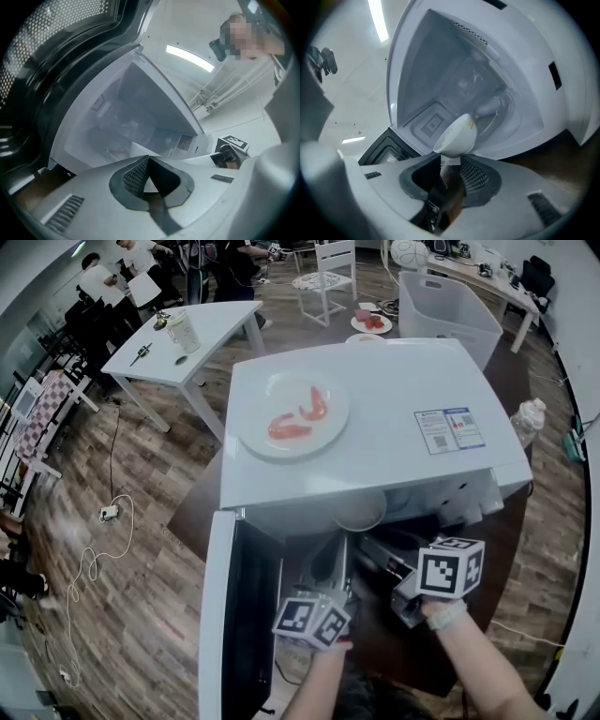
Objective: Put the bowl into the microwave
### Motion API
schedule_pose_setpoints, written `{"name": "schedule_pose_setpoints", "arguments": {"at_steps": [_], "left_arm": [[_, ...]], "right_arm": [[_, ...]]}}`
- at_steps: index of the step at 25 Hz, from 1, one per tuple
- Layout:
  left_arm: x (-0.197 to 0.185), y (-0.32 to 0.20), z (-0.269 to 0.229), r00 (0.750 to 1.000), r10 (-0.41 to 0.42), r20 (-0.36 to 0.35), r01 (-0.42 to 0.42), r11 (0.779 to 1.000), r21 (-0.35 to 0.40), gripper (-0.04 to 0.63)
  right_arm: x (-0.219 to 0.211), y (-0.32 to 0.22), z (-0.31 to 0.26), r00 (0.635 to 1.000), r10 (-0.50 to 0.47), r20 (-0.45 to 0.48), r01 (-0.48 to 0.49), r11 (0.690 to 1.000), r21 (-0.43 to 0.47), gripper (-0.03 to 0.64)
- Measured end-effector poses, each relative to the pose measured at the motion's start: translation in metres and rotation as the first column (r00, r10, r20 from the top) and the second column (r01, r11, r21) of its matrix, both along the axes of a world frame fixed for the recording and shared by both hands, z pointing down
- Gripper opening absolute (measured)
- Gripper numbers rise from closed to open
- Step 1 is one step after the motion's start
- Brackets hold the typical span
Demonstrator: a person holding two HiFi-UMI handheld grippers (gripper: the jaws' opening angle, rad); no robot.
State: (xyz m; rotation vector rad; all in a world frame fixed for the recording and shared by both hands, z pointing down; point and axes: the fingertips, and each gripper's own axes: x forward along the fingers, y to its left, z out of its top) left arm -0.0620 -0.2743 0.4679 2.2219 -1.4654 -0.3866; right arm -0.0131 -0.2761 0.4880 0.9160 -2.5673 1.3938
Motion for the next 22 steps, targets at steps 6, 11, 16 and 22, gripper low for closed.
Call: {"name": "schedule_pose_setpoints", "arguments": {"at_steps": [6,11,16,22], "left_arm": [[-0.003,-0.004,0.002,1.000,0.006,-0.004,-0.006,1.000,-0.007,0.012],[-0.004,-0.008,0.005,1.000,0.016,-0.016,-0.016,1.000,-0.024,0.011],[-0.005,-0.012,0.007,0.999,0.025,-0.031,-0.026,0.999,-0.031,0.012],[-0.005,-0.018,0.005,0.998,0.039,-0.041,-0.040,0.999,-0.031,0.011]], "right_arm": [[0.004,-0.009,0.004,0.998,0.068,0.003,-0.068,0.998,-0.013,0.078],[0.004,-0.016,0.003,0.993,0.113,0.020,-0.113,0.993,-0.025,0.038],[0.004,-0.022,0.003,0.990,0.134,0.035,-0.133,0.991,-0.030,0.038],[0.006,-0.029,0.003,0.984,0.169,0.054,-0.167,0.985,-0.041,0.038]]}}
